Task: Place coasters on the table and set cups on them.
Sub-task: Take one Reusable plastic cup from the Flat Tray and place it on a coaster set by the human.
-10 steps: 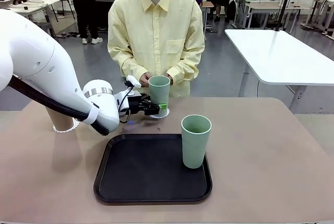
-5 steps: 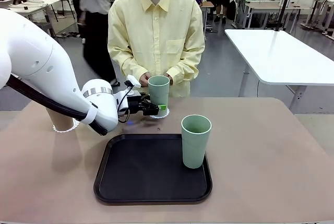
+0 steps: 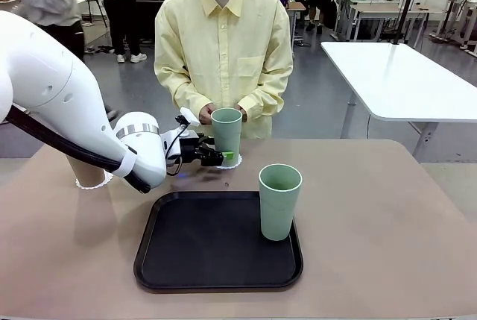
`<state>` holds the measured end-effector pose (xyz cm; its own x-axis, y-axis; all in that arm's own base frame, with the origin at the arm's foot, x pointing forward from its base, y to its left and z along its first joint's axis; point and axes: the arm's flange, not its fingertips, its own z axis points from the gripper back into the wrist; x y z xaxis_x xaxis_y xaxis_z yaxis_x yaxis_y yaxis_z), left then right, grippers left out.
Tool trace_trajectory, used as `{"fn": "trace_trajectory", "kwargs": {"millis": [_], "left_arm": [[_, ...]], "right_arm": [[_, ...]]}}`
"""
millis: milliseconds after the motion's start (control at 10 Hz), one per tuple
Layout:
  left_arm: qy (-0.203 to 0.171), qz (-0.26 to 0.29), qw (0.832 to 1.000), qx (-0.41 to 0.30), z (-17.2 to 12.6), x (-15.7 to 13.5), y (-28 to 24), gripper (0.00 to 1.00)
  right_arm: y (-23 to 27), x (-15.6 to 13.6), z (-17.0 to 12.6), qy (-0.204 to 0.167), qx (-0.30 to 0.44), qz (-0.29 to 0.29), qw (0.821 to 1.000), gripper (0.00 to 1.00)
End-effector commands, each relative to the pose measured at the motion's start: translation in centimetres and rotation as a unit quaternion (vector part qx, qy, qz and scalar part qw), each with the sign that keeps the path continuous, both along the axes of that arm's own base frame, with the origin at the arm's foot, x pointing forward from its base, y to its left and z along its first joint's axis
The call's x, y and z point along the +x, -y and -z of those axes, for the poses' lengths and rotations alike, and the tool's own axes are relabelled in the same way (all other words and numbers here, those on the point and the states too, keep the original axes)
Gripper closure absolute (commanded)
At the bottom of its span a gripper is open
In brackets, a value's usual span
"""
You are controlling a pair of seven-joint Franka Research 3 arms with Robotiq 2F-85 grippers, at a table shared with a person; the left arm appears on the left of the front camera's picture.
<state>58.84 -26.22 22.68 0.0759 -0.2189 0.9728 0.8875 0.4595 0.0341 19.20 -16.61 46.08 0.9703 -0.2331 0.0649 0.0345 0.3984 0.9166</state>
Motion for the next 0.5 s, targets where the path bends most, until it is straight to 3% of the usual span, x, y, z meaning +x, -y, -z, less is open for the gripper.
{"fn": "trace_trajectory", "kwargs": {"millis": [0,400], "left_arm": [[-0.014,-0.001,1.000,0.023,-0.6,-0.3,-0.1,0.00],[-0.025,-0.025,0.997,0.065,-1.2,-0.8,-1.6,0.00]], "right_arm": [[0.1,0.1,0.1,0.011,0.007,-0.005,1.000,0.00],[0.1,0.1,0.1,0.011,0.007,-0.005,1.000,0.00]]}}
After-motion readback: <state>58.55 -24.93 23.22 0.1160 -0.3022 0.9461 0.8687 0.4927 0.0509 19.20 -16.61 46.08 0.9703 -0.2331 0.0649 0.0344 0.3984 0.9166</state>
